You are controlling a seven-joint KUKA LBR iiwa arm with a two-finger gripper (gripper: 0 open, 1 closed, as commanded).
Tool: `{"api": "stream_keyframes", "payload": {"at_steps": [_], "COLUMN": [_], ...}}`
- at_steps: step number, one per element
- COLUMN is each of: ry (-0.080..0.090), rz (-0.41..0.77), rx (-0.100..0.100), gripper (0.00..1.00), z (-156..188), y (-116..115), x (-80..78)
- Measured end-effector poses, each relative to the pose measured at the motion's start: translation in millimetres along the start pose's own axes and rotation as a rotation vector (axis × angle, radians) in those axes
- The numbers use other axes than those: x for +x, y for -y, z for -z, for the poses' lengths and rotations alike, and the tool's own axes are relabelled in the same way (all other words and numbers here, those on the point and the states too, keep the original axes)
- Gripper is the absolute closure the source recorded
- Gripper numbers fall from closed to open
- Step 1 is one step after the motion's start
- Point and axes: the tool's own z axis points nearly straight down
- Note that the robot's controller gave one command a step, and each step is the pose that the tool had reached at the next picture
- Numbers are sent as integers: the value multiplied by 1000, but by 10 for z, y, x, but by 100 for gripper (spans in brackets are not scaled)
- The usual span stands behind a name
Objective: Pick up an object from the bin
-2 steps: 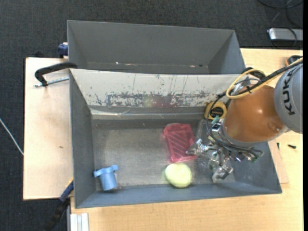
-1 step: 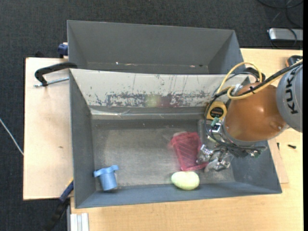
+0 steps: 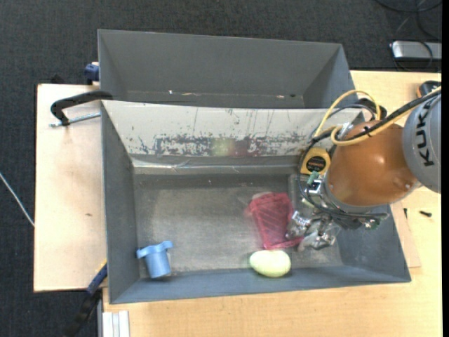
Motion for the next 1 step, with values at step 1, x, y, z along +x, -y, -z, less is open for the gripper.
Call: {"api": "stream_keyframes", "payload": {"at_steps": [1], "ry": [2], "rz": [-3], "rx": [-1], "gripper": [100], "z": [19], "y": [0], "x": [-2]}}
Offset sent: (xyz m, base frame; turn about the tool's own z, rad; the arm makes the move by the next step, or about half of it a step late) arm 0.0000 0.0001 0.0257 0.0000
